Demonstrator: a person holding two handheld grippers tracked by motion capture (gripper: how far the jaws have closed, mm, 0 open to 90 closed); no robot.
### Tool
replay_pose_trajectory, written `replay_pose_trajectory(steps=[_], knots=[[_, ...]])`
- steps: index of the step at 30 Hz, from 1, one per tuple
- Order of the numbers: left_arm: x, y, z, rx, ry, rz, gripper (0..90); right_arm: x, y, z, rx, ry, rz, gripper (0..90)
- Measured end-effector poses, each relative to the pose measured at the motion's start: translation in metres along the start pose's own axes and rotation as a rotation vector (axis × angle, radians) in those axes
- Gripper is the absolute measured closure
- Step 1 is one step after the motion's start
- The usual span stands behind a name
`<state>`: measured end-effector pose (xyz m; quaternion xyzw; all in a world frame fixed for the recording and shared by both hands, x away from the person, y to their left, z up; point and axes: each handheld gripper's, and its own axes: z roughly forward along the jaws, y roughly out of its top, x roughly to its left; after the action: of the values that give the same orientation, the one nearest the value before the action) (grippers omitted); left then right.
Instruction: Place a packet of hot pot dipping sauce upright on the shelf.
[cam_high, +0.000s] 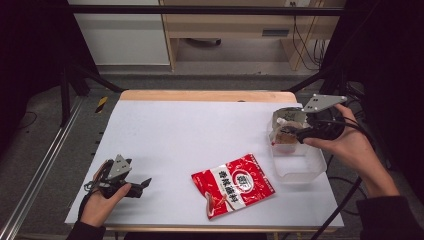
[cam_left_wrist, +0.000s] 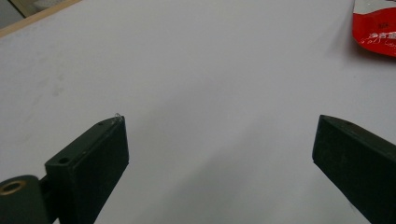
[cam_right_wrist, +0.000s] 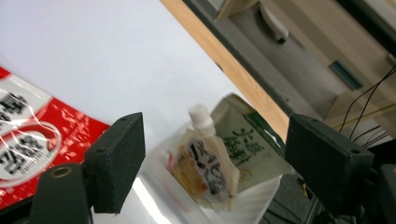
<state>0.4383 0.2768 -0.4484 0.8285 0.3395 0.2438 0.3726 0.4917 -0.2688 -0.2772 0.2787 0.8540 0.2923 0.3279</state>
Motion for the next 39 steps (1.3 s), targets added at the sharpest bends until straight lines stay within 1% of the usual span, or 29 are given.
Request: replay_pose_trajectory(steps=[2,5,8,10,13,15,16,18,20,21,24,27,29,34,37,39], knots=[[-0.001,0.0,0.0,-0.003,0.0,0.001,3.4,0.01,0.004,-0.005,-0.015,0.0,0.005,15.6],[-0.002,0.001,0.001,-0.002,-0.005,0.004,3.4,0.027,0.008,-0.011,-0.039,0.003,-0.009,13.5],[-0.004,0.002,0.001,-0.001,-0.013,0.005,3.5,0.046,0.009,-0.015,-0.066,0.001,-0.008,12.9],[-0.005,0.003,0.002,0.001,-0.015,0.01,3.6,0.058,0.01,-0.017,-0.083,-0.01,-0.003,13.6],[-0.006,0.003,0.002,-0.001,-0.019,0.012,3.6,0.075,0.009,-0.018,-0.101,0.003,0.033,14.2],[-0.007,0.004,0.002,0.002,-0.02,0.016,3.6,0.086,0.008,-0.016,-0.103,0.011,0.049,14.0],[-0.007,0.004,0.003,0.002,-0.021,0.017,3.7,0.091,0.007,-0.015,-0.105,0.012,0.049,14.1],[-0.008,0.004,0.003,0.004,-0.023,0.019,3.7,0.1,0.005,-0.011,-0.109,0.023,0.075,14.2],[-0.009,0.004,0.003,0.006,-0.025,0.022,3.7,0.107,0.003,-0.005,-0.106,0.026,0.089,14.5],[-0.009,0.005,0.003,0.007,-0.025,0.023,3.7,0.111,0.001,-0.002,-0.102,0.023,0.086,14.5],[-0.01,0.005,0.004,0.01,-0.03,0.021,3.8,0.121,-0.001,0.008,-0.087,0.025,0.097,15.8],[-0.01,0.005,0.004,0.011,-0.03,0.023,3.8,0.131,-0.003,0.016,-0.094,0.039,0.105,17.1],[-0.011,0.006,0.004,0.011,-0.031,0.024,3.8,0.137,-0.004,0.019,-0.091,0.045,0.105,17.1],[-0.014,0.007,0.005,0.012,-0.038,0.036,3.8,0.153,-0.01,0.027,-0.087,0.076,0.127,18.7],[-0.015,0.008,0.005,0.012,-0.041,0.039,4.0,0.161,-0.017,0.03,-0.085,0.074,0.132,19.0],[-0.016,0.008,0.005,0.011,-0.041,0.042,4.0,0.164,-0.023,0.032,-0.087,0.073,0.152,19.7]])
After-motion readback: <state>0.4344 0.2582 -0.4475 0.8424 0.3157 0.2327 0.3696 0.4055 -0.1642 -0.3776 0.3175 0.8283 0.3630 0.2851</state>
